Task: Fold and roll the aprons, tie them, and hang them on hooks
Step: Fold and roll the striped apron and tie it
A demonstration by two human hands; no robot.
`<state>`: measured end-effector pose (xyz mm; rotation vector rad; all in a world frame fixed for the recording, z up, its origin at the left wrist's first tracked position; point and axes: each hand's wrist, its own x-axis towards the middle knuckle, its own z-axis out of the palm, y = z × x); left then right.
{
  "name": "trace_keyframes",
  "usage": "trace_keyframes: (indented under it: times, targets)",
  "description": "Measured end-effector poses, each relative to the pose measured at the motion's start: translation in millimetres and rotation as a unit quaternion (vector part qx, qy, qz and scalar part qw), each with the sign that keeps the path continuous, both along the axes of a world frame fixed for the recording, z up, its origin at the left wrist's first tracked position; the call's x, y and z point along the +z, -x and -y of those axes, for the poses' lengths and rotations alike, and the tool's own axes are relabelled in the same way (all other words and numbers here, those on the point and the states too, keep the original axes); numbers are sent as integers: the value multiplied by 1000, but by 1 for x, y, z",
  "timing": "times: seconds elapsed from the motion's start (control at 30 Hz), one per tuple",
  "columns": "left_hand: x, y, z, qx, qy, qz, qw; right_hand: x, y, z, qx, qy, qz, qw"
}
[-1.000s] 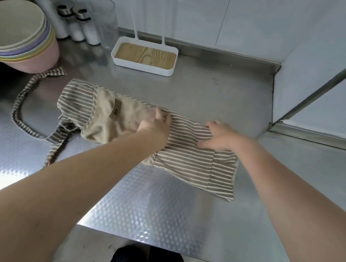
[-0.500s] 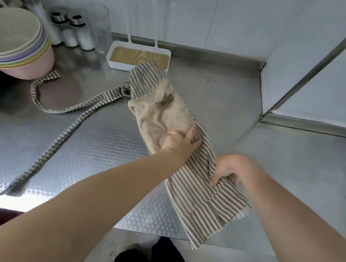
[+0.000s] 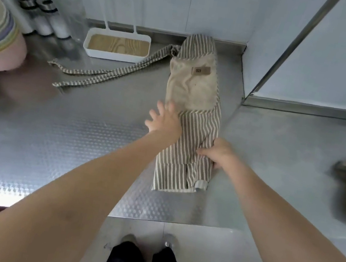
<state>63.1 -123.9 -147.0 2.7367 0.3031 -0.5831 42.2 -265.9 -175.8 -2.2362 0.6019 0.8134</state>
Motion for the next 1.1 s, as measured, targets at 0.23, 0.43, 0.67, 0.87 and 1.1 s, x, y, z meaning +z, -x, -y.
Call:
trace_keyframes:
  times: [0.23,0.43,0.67,0.87,1.1]
  targets:
    - [-6,8,-21,52,113,-116,986,-1,-10,2,26,-10,105,994]
    - [-11,18,-21,195,283,-100,934,4,9,24,47,-72,31,996]
    - [5,31,-6,276,449,-155,835,12,25,23,32,-54,18,998]
    - [-6,40,-4,285,450,-134,836,13,40,32,1,-116,-27,993]
    - [-4,61,-12,160,261,-158,939,23,36,27,119,10,39,992]
